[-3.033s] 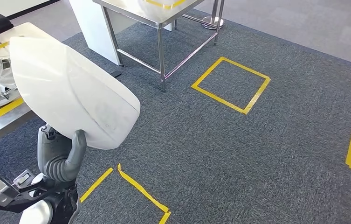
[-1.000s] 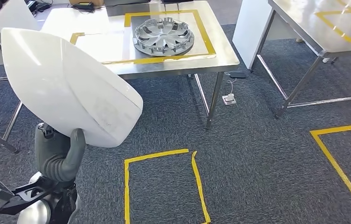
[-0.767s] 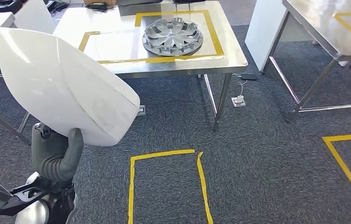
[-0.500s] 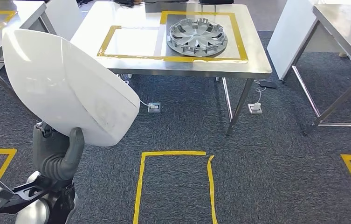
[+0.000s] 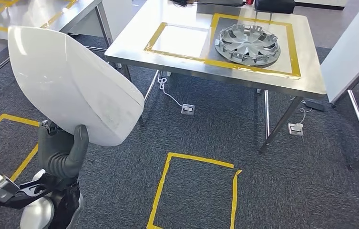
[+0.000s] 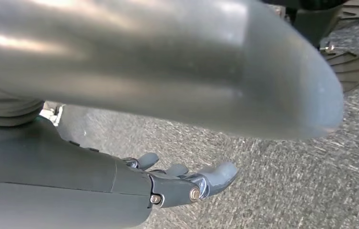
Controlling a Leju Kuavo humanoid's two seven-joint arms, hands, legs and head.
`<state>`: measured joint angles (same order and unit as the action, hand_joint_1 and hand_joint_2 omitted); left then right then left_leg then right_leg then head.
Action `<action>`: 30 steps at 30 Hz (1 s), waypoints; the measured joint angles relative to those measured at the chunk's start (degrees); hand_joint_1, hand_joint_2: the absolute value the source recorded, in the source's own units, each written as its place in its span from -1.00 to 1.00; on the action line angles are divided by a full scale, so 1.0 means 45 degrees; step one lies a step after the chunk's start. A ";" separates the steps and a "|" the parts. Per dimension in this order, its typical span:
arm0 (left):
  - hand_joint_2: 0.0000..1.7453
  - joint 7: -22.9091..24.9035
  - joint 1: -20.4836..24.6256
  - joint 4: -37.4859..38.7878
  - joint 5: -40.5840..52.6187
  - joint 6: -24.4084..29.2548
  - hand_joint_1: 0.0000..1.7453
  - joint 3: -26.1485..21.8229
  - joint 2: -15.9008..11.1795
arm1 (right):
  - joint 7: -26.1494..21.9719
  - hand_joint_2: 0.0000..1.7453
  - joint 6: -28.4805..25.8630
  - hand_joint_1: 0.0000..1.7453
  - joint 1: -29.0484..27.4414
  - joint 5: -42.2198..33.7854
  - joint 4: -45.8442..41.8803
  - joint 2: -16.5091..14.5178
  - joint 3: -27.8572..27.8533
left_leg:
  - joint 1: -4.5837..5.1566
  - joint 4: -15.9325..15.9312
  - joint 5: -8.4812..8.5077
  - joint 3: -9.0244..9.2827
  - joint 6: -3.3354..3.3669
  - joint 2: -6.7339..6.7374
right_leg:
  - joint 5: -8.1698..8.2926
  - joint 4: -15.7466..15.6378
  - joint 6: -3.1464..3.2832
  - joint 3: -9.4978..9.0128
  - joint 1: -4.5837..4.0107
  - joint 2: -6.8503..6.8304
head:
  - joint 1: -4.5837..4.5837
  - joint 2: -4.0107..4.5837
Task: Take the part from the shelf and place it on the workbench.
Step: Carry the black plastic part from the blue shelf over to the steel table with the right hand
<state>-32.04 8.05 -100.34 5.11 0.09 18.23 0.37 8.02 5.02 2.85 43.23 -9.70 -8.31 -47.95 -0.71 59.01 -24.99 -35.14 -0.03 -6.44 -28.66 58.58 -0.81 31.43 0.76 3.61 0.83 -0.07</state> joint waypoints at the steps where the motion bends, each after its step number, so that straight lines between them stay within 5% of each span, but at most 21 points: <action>1: 1.00 -0.0004 0.0024 0.0044 -0.0027 0.0052 1.00 0.0000 -0.0004 | 0.0006 -1.00 -0.0052 -1.00 0.0024 -0.0106 0.0000 0.0000 -0.0057 | -0.0005 -0.0037 0.0044 -0.0026 -0.0102 -0.0081 | 0.0033 -0.0026 0.0032 0.0023 -0.0032 -0.0052 | -0.0001 0.0000; 2: 1.00 -0.0005 0.0036 0.0085 -0.0050 0.0106 1.00 0.0000 -0.0009 | 0.0009 -1.00 -0.0094 -1.00 0.0046 -0.0209 0.0000 -0.0008 -0.0129 | -0.0020 -0.0070 0.0077 -0.0060 -0.0186 -0.0093 | 0.0086 -0.0051 0.0109 0.0029 -0.0021 -0.0135 | 0.0001 0.0000; 4: 1.00 -0.0006 0.0088 0.0161 -0.0080 0.0212 1.00 0.0002 -0.0019 | -0.0020 -1.00 -0.0137 -1.00 0.0030 -0.0336 0.0000 -0.0027 -0.0263 | -0.0001 0.0252 -0.0146 -0.0261 -0.0303 0.0391 | 0.0182 -0.0134 0.0293 0.0028 0.0013 -0.0289 | -0.0039 0.0000; 6: 1.00 -0.0004 0.0169 0.0238 -0.0097 0.0312 1.00 0.0007 -0.0024 | -0.0058 -1.00 -0.0135 -1.00 -0.0036 -0.0368 0.0000 -0.0036 -0.0360 | 0.0012 0.1569 -0.0900 -0.0870 -0.0393 0.1091 | 0.0202 -0.0177 0.0431 0.0043 0.0010 -0.0477 | -0.0102 0.0000; 8: 1.00 0.0013 0.0207 0.0323 -0.0107 0.0364 1.00 0.0010 -0.0027 | -0.0081 -1.00 -0.0111 -1.00 -0.0108 -0.0360 0.0000 -0.0038 -0.0431 | -0.0006 0.3191 -0.1591 -0.1581 -0.0473 0.1303 | 0.0177 -0.0172 0.0475 0.0055 -0.0020 -0.0664 | -0.0124 0.0000; 9: 1.00 0.0030 0.0215 0.0368 -0.0107 0.0390 1.00 0.0009 -0.0034 | -0.0085 -1.00 -0.0097 -1.00 -0.0128 -0.0356 0.0000 -0.0039 -0.0457 | -0.0009 0.3529 -0.1632 -0.1697 -0.0490 0.1319 | 0.0158 -0.0169 0.0469 0.0048 -0.0026 -0.0740 | -0.0126 0.0000; 10: 1.00 0.0054 0.0230 0.0410 -0.0108 0.0426 1.00 0.0007 -0.0041 | -0.0089 -1.00 -0.0086 -1.00 -0.0137 -0.0352 0.0000 -0.0041 -0.0477 | -0.0010 0.3369 -0.1442 -0.1557 -0.0487 0.1333 | 0.0124 -0.0166 0.0450 0.0026 -0.0029 -0.0801 | -0.0126 0.0000; 13: 1.00 0.0114 0.0349 0.0490 -0.0111 0.0539 1.00 0.0004 -0.0056 | -0.0103 -1.00 -0.0080 -1.00 -0.0131 -0.0346 0.0000 -0.0056 -0.0525 | 0.0032 0.0906 -0.0548 -0.0129 -0.0339 0.1472 | -0.0058 -0.0155 0.0307 -0.0127 -0.0048 -0.0939 | -0.0126 0.0000; 15: 1.00 0.0130 0.0441 0.0529 -0.0111 0.0554 1.00 -0.0005 -0.0066 | -0.0111 -1.00 -0.0079 -1.00 -0.0122 -0.0341 0.0000 -0.0057 -0.0548 | 0.0096 -0.0023 -0.0589 0.0412 -0.0150 0.1546 | -0.0156 -0.0168 0.0136 -0.0237 -0.0078 -0.1009 | -0.0119 0.0000; 19: 1.00 0.0135 0.0476 0.0595 -0.0117 0.0576 1.00 -0.0058 -0.0090 | -0.0144 -1.00 -0.0054 -1.00 -0.0128 -0.0319 0.0000 -0.0058 -0.0566 | 0.0091 -0.0216 -0.0831 0.0860 0.0260 0.1412 | -0.0144 0.0400 -0.0165 -0.0246 -0.0044 -0.1001 | -0.0086 0.0000; 21: 1.00 0.0113 0.0466 0.0599 -0.0134 0.0600 1.00 -0.0074 -0.0093 | -0.0180 -1.00 -0.0035 -1.00 -0.0123 -0.0255 0.0000 -0.0058 -0.0568 | 0.0079 -0.0264 -0.1009 0.1195 0.0376 0.1395 | -0.0454 0.1661 -0.0247 0.0549 -0.0020 -0.0925 | -0.0028 0.0000; 23: 1.00 0.0095 0.0365 0.0594 -0.0146 0.0664 1.00 -0.0079 -0.0101 | -0.0179 -1.00 -0.0009 -1.00 -0.0157 -0.0152 0.0000 -0.0058 -0.0568 | 0.0086 -0.0272 -0.1242 0.1443 0.0414 0.1353 | -0.0977 0.3222 -0.0310 0.1811 -0.0015 -0.0881 | 0.0002 0.0000; 25: 1.00 0.0085 0.0232 0.0582 -0.0146 0.0746 1.00 -0.0084 -0.0113 | -0.0157 -1.00 0.0023 -1.00 -0.0240 -0.0091 0.0000 -0.0058 -0.0568 | 0.0088 -0.0284 -0.1543 0.1789 0.0391 0.1266 | -0.1253 0.3566 -0.0331 0.2604 0.0003 -0.0872 | 0.0017 0.0000; 27: 1.00 0.0077 0.0170 0.0569 -0.0146 0.0780 1.00 -0.0087 -0.0120 | -0.0152 -1.00 0.0042 -1.00 -0.0316 -0.0086 0.0001 -0.0058 -0.0568 | 0.0088 -0.0299 -0.1919 0.2215 0.0326 0.1185 | -0.0590 0.2413 -0.0284 0.2689 0.0029 -0.0867 | 0.0033 0.0000; 30: 1.00 0.0070 0.0087 0.0560 -0.0146 0.0782 1.00 -0.0104 -0.0138 | -0.0142 -1.00 0.0056 -1.00 -0.0403 -0.0067 0.0024 -0.0057 -0.0568 | 0.0089 -0.0368 -0.2614 0.2818 0.0129 0.1095 | 0.1528 0.0507 -0.0104 0.2449 -0.0083 -0.0881 | 0.0015 0.0000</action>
<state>-31.73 8.44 -97.82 4.46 3.61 17.76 -0.25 7.38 5.27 1.03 42.93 -9.60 -8.56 -50.51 -0.31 57.35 -36.76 -22.46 0.55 -1.51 -21.78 60.86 -1.28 42.45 0.39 -0.35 0.90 -0.07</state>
